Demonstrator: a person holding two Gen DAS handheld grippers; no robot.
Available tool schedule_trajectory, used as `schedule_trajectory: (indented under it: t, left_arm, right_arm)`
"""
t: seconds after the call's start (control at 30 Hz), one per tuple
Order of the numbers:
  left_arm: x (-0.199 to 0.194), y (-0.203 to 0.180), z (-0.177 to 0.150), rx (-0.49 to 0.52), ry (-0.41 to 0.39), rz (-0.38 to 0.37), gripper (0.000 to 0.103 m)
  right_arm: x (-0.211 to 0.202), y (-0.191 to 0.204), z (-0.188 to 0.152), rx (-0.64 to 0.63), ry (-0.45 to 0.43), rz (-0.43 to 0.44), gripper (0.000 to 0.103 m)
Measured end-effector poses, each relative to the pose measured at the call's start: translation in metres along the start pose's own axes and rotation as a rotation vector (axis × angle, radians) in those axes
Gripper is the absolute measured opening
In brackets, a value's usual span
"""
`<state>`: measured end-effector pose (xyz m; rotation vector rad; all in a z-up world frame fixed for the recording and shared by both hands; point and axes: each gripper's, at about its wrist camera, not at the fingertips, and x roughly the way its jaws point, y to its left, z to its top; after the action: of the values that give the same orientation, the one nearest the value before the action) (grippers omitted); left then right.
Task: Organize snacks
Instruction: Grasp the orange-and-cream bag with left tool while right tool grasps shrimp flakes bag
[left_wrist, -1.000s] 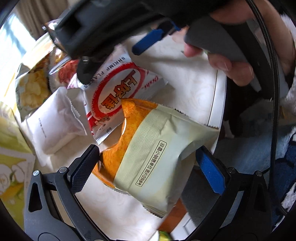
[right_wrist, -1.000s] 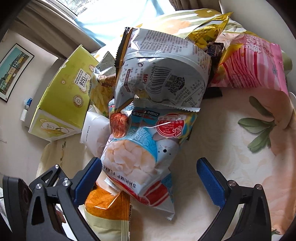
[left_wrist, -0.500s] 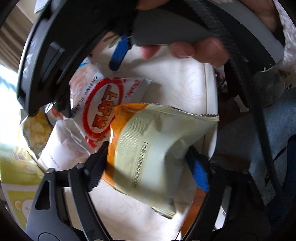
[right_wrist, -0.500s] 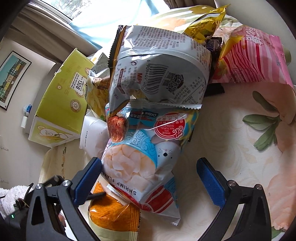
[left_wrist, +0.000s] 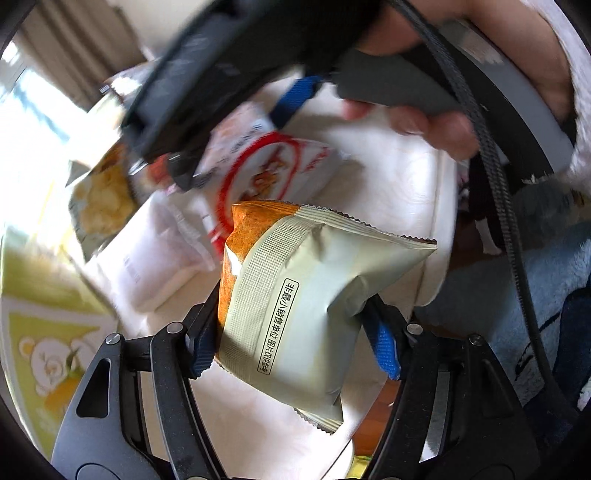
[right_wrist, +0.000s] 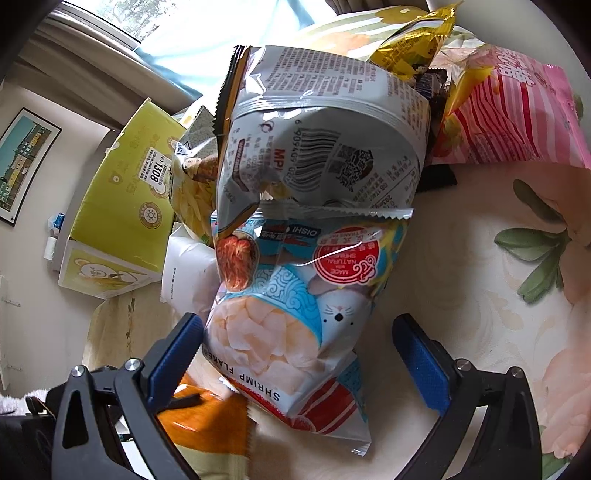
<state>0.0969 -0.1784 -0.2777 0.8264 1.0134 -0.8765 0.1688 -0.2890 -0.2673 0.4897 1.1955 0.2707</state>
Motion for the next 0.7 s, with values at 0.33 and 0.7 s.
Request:
schedule_trajectory:
  t: [0.33, 0.7]
  left_arm:
    - [-0.01, 0.043, -0.024, -0.317, 0.04, 0.047, 0.065]
    - [-0.032, 0.079, -0.046, -0.517, 0.036, 0.133, 0.065]
  right_arm:
    - [0.011, 0.022, -0.001, -0.051, -0.009, -0.04, 0.073]
    - [-0.013, 0.027, -0.015, -0.106, 0.002, 0.004, 0.048]
